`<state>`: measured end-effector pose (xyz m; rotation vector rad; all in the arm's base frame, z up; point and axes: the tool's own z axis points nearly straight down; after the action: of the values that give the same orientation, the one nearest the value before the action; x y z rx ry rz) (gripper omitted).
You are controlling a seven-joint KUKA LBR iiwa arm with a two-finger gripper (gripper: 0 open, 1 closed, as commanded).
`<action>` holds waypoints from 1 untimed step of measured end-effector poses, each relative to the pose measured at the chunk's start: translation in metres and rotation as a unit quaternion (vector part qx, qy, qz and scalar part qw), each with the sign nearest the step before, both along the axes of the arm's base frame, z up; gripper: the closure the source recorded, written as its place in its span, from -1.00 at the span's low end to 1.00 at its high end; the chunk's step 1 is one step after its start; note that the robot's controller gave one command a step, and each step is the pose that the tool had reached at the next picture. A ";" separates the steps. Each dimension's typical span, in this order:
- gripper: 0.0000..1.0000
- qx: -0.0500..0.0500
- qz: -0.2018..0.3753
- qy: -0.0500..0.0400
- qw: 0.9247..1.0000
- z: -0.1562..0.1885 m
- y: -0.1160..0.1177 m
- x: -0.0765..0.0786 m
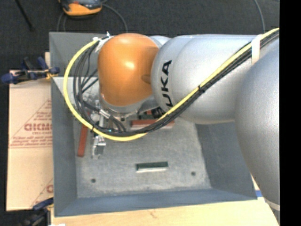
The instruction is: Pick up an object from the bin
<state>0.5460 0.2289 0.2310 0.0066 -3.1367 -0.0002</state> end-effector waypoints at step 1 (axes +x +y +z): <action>-1.00 0.001 -0.002 -0.003 1.000 0.004 -0.001 0.001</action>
Offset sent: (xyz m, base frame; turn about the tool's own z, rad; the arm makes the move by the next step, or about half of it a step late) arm -0.0575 -0.0434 -0.0178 -0.1194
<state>0.5475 0.2276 0.2354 0.0011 -3.1433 -0.0023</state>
